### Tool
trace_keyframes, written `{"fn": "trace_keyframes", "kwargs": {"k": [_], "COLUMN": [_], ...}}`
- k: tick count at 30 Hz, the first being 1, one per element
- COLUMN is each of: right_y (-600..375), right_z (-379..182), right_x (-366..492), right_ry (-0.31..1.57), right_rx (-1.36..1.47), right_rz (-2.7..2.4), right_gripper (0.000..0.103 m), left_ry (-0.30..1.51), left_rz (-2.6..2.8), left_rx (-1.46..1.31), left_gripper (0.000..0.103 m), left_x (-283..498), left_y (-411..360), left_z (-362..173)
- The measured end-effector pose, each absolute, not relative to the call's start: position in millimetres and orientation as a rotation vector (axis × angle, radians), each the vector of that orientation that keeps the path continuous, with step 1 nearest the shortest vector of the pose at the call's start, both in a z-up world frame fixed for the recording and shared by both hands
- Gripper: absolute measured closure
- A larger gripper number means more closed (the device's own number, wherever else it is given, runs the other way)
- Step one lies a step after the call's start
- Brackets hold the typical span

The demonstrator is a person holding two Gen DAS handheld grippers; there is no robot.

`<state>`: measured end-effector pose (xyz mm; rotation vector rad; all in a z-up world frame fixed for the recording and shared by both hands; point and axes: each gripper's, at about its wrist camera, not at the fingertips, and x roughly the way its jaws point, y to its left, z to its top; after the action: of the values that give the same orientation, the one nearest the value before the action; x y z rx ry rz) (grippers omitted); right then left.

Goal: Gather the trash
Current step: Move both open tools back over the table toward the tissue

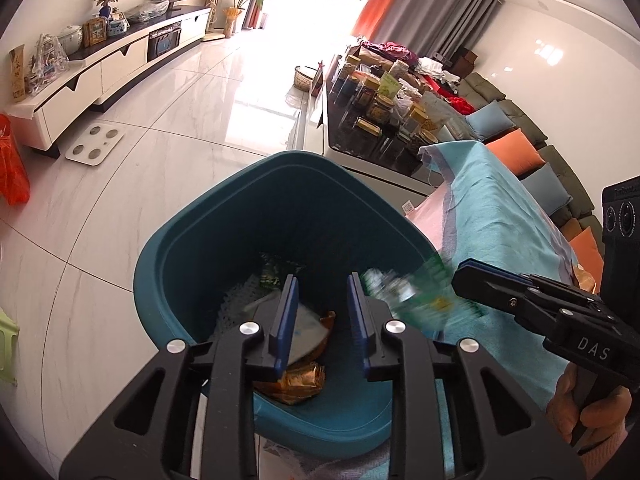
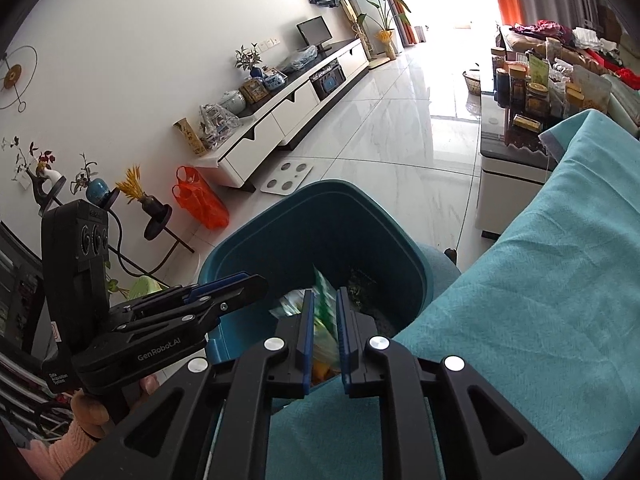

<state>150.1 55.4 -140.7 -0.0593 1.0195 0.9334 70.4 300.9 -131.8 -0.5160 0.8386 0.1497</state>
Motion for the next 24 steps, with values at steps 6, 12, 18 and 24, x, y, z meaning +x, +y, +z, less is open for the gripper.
{"fn": "trace_keyframes", "kwargs": {"k": [6, 12, 18, 24], "right_y": [46, 27, -13, -69], "right_z": [-139, -131, -108, -84], "right_x": [148, 141, 127, 116], "right_ry": [1.011, 0.981, 0.887, 0.782], "right_rx": [-0.038, -0.018, 0.001, 0.03], "right_rz": [0.936, 0.943, 0.935, 0.863], "right_gripper": [0.092, 0.087, 0.081, 0.077], "left_ry": [0.817, 0.763, 0.691, 0.654], "left_rz": [0.149, 0.114, 0.021, -0.079], "left_rx": [-0.498, -0.469, -0.417, -0.337], "left_gripper": [0.072, 0.058, 0.044, 0.034], "left_x": [67, 61, 55, 58], "left_y": [293, 280, 250, 201], "left_z": [-124, -105, -82, -62]}}
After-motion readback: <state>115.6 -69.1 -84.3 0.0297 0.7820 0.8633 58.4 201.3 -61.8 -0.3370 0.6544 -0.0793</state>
